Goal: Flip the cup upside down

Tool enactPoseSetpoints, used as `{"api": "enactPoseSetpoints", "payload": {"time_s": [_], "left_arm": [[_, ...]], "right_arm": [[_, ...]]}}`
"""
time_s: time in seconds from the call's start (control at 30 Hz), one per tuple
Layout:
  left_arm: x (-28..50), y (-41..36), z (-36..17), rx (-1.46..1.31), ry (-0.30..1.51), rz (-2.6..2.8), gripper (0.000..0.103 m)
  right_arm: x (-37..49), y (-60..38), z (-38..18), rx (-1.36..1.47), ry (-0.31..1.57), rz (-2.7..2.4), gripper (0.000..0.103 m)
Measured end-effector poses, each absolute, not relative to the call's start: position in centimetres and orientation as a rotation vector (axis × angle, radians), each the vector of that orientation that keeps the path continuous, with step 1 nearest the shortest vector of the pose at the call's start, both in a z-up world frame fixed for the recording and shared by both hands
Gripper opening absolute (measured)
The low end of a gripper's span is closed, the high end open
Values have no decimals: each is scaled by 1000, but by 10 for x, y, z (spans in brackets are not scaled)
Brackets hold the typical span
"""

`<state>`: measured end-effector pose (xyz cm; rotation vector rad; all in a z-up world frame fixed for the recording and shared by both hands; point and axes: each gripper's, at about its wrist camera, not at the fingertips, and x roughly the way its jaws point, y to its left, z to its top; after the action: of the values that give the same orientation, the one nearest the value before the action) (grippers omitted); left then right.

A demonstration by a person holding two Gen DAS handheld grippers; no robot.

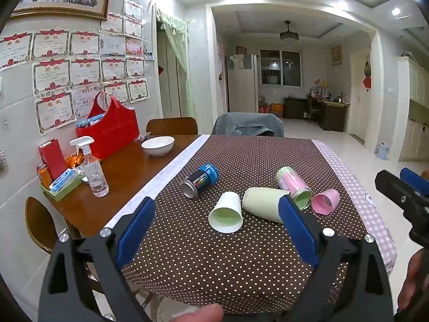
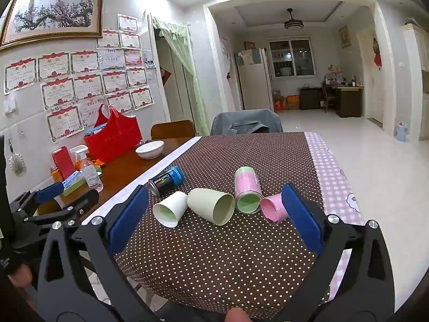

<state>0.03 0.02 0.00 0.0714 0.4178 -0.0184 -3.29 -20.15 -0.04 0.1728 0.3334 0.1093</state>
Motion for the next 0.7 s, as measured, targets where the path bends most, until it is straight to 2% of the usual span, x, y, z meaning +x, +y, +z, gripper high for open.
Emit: {"api": "enactPoseSetpoints", "payload": {"time_s": [0.7], "left_arm": [[4,1,-5,69,423,-22,92]], "right_arm": [[-32,-203,2,171,324,97,97]]}}
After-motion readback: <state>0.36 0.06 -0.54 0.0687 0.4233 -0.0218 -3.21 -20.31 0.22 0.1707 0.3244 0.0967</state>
